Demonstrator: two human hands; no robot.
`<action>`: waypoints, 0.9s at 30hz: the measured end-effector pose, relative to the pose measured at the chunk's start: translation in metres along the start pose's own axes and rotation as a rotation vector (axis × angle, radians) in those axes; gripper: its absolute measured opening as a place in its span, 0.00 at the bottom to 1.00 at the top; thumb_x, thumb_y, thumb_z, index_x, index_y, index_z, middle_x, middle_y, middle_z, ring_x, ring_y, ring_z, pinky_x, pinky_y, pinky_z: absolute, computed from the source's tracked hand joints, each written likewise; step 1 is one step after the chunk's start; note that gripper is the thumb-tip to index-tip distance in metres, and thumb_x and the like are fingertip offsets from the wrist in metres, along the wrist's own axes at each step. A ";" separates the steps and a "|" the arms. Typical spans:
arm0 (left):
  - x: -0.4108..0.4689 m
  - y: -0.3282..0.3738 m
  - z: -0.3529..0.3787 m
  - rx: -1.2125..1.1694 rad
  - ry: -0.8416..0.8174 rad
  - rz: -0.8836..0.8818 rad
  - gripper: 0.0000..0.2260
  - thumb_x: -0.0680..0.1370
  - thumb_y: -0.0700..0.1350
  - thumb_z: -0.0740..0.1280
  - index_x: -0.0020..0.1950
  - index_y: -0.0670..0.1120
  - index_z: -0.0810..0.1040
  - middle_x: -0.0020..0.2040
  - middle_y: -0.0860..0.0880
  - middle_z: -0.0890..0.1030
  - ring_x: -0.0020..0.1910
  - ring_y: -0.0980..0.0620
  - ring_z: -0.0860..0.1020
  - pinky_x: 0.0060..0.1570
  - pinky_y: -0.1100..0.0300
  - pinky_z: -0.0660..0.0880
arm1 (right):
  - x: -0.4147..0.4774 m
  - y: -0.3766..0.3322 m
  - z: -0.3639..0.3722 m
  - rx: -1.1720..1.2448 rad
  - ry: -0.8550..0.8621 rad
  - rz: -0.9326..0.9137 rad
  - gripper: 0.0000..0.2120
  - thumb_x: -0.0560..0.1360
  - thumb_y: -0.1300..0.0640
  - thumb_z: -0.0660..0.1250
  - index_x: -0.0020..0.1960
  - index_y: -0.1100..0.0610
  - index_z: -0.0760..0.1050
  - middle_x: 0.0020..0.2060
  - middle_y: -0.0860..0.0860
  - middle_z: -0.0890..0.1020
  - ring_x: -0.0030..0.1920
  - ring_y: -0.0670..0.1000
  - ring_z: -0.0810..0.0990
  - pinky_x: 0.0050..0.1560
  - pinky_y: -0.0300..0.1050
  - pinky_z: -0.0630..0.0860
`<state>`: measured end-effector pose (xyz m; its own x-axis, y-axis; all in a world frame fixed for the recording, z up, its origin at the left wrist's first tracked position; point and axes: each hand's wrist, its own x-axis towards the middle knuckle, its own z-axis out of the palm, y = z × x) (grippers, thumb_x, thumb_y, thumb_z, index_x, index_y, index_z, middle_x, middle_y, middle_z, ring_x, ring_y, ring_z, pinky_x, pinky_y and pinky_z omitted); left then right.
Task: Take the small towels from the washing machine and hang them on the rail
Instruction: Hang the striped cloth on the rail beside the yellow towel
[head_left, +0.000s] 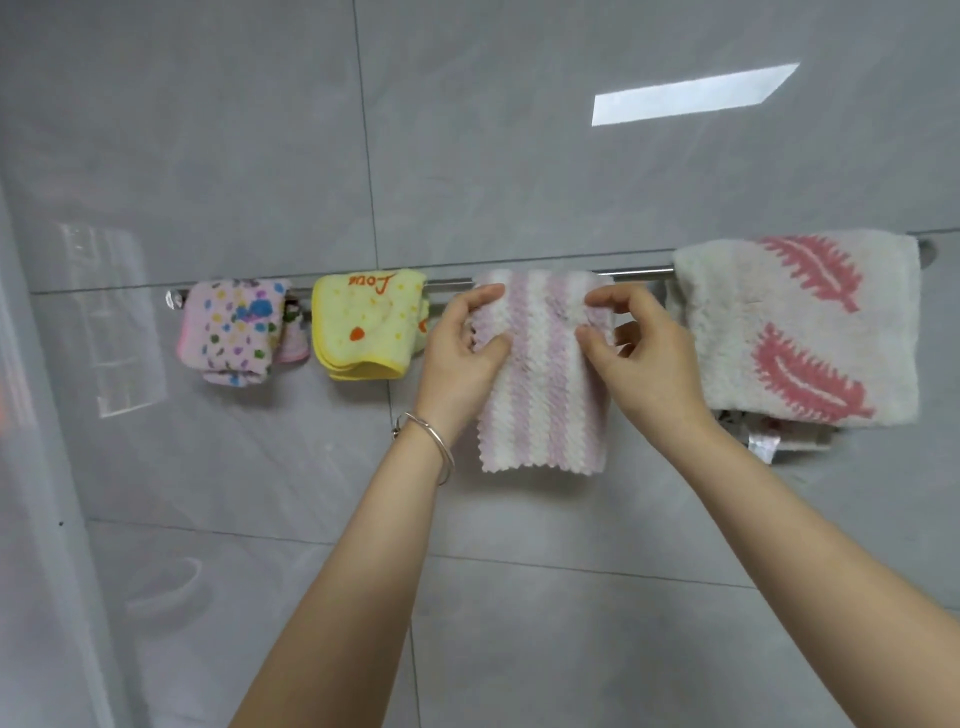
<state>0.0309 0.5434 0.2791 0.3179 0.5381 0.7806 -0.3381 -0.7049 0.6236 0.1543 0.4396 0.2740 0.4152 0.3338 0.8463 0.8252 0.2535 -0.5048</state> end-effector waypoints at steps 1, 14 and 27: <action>0.011 0.000 -0.002 0.020 -0.013 0.018 0.19 0.72 0.30 0.64 0.56 0.49 0.72 0.58 0.48 0.76 0.55 0.50 0.76 0.60 0.56 0.72 | 0.008 -0.002 0.002 -0.008 0.021 -0.020 0.11 0.73 0.59 0.67 0.54 0.51 0.74 0.44 0.34 0.75 0.39 0.42 0.74 0.46 0.41 0.73; 0.104 -0.003 0.003 0.362 0.021 0.305 0.24 0.71 0.29 0.57 0.65 0.42 0.70 0.68 0.44 0.67 0.69 0.49 0.67 0.65 0.73 0.61 | 0.088 -0.006 0.026 -0.335 0.213 -0.306 0.19 0.73 0.63 0.62 0.63 0.52 0.72 0.61 0.48 0.74 0.50 0.52 0.77 0.44 0.47 0.75; 0.105 -0.003 -0.001 0.315 -0.085 0.204 0.30 0.64 0.33 0.58 0.66 0.48 0.69 0.65 0.48 0.70 0.65 0.53 0.69 0.50 0.88 0.56 | 0.085 -0.003 0.033 -0.343 0.028 -0.222 0.31 0.65 0.61 0.57 0.69 0.54 0.64 0.68 0.50 0.65 0.50 0.53 0.77 0.47 0.47 0.75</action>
<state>0.0639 0.6023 0.3591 0.3488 0.3416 0.8727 -0.1175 -0.9079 0.4024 0.1744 0.4968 0.3421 0.2187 0.2793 0.9350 0.9739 -0.0026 -0.2270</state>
